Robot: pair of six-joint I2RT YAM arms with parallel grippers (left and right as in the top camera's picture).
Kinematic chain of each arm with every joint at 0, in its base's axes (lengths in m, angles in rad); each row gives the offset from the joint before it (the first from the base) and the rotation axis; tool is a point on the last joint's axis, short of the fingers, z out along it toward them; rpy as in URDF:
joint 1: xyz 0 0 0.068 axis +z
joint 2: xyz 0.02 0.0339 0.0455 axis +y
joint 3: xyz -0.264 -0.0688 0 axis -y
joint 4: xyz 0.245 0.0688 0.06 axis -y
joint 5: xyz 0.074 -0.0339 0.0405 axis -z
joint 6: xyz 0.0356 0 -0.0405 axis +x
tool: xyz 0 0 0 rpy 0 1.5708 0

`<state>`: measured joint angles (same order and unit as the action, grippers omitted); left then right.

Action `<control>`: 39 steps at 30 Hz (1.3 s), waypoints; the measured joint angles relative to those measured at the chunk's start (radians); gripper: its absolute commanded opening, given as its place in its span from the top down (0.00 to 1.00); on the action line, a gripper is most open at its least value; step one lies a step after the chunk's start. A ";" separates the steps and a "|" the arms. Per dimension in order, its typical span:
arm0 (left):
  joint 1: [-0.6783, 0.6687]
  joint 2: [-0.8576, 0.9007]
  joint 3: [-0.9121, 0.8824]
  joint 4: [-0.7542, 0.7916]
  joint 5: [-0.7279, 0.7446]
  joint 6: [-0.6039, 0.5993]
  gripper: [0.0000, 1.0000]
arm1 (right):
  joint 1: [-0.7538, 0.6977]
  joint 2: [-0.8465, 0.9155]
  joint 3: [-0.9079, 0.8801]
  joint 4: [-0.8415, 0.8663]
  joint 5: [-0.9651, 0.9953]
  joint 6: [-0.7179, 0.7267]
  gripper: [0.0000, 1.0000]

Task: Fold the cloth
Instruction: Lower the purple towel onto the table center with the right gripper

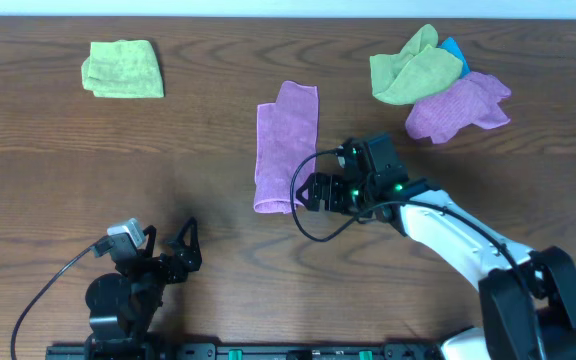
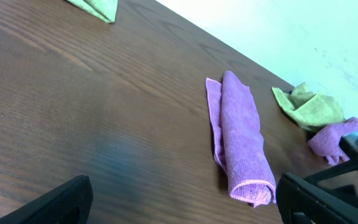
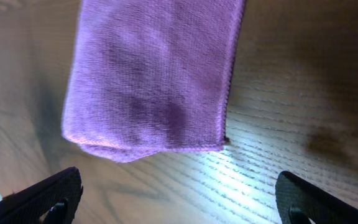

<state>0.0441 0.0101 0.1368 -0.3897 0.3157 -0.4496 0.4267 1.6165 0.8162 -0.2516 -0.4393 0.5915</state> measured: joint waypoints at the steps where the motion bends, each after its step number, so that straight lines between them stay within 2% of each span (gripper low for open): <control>1: 0.000 0.000 0.000 0.000 0.000 -0.003 0.05 | 0.000 0.006 -0.006 0.010 0.000 0.005 0.01; 11: 0.000 0.000 0.000 0.000 0.000 -0.022 0.05 | 0.000 0.114 -0.012 0.167 -0.053 0.046 0.06; 19: 0.000 0.000 0.000 0.000 0.003 -0.022 0.04 | 0.000 0.168 -0.005 0.261 -0.102 0.078 0.21; 23: 0.000 0.000 0.000 0.000 0.003 -0.022 0.05 | 0.002 0.183 -0.004 0.286 -0.108 0.082 0.22; 25: 0.000 0.000 0.000 0.000 0.003 -0.022 0.05 | 0.006 0.195 -0.002 0.310 -0.111 0.082 0.26; 26: 0.000 0.000 0.000 0.000 0.003 -0.022 0.05 | 0.008 0.202 0.001 0.324 -0.112 0.082 0.28; 29: 0.000 0.000 0.000 0.000 0.003 -0.022 0.05 | 0.021 0.235 0.012 0.355 -0.111 0.081 0.47; 32: 0.000 0.000 0.000 0.000 0.004 -0.022 0.04 | 0.029 0.261 0.021 0.356 -0.092 0.078 0.78; 35: 0.000 0.000 0.000 0.000 0.004 -0.022 0.05 | 0.030 0.276 0.019 0.354 -0.061 0.065 0.99; 39: 0.000 0.000 0.000 0.000 0.006 -0.023 0.05 | 0.030 0.279 0.020 0.353 -0.054 0.058 0.99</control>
<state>0.0441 0.0101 0.1368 -0.3893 0.3222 -0.4721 0.4568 1.8957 0.8360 0.1013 -0.4934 0.6498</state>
